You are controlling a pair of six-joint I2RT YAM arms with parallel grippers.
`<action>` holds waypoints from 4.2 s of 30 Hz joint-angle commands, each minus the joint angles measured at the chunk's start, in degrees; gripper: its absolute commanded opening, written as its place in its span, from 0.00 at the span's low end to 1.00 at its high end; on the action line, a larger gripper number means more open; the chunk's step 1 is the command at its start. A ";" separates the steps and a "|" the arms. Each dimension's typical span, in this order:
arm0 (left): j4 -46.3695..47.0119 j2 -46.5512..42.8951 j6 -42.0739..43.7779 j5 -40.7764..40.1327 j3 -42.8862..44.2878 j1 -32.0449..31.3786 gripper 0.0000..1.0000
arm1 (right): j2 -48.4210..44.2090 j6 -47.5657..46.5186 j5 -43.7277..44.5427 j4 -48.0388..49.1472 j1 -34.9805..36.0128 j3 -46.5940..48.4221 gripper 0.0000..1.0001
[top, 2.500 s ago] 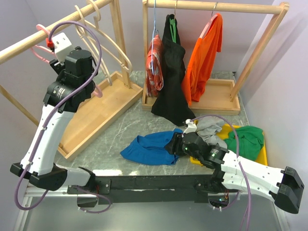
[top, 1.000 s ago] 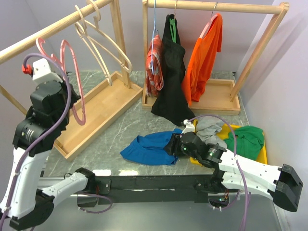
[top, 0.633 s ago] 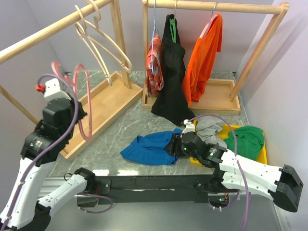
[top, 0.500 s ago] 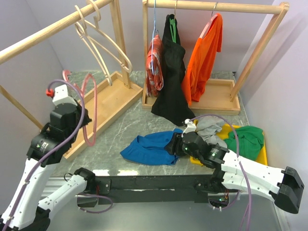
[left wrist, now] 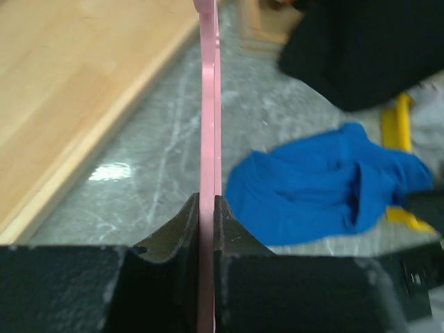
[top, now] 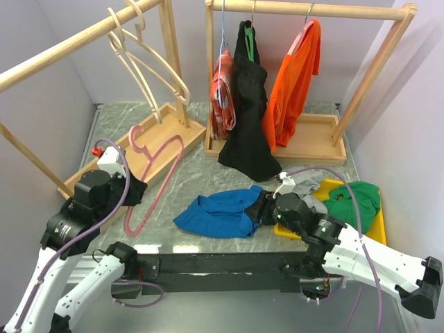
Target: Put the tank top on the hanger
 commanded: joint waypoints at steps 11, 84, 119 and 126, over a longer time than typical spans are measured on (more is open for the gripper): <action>0.17 -2.21 8.81 27.61 1.57 -0.38 0.01 | 5.36 1.09 4.02 -5.32 -0.09 7.62 0.59; 5.45 7.46 43.53 40.43 1.39 -11.63 0.01 | -5.27 -12.26 -4.06 -0.85 -22.15 12.11 0.00; 18.64 4.47 38.43 45.72 -1.86 -11.72 0.01 | 4.84 -17.89 -13.12 -5.77 -22.15 26.87 0.00; 15.20 3.07 40.01 44.49 -0.98 -11.63 0.01 | 10.03 -18.77 -13.08 -6.22 -22.07 29.24 0.00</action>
